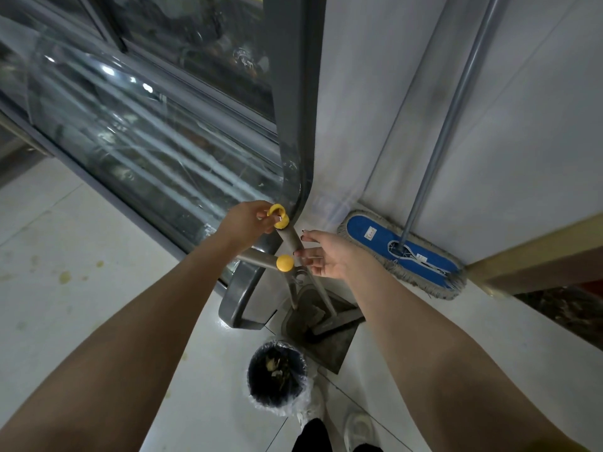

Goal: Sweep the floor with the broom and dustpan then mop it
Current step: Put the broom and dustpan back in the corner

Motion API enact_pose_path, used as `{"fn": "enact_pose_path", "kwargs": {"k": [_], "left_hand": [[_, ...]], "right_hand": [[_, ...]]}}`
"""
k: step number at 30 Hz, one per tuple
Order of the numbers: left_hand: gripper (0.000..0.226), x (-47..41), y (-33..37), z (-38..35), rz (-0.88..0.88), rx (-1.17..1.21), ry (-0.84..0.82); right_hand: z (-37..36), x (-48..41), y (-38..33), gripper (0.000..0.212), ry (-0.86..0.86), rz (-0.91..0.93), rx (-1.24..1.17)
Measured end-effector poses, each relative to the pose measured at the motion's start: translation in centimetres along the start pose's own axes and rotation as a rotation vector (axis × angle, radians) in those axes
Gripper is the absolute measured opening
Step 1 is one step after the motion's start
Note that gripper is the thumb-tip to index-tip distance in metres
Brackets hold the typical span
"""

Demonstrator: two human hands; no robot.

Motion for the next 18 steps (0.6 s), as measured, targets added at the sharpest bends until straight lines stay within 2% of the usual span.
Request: {"fn": "enact_pose_path", "kwargs": {"k": [6, 15, 18], "left_hand": [[0.027, -0.1, -0.1, -0.4, 0.008, -0.081, 0.008], [0.040, 1.4, 1.4, 0.5, 0.024, -0.147, 0.049], [0.038, 2.6, 2.5, 1.3, 0.034, -0.129, 0.120]], "right_hand": [[-0.2, 0.4, -0.6, 0.037, -0.054, 0.056, 0.048], [-0.7, 2.8, -1.6, 0.034, -0.077, 0.099, 0.213], [-0.4, 4.5, -2.0, 0.032, -0.053, 0.133, 0.251]]}}
Point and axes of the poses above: each hand's wrist, its own x-axis away from the middle knuckle, its own z-axis out of the back of the hand, y = z × x, the point moved 3 cm from there along -x, towards the middle knuckle
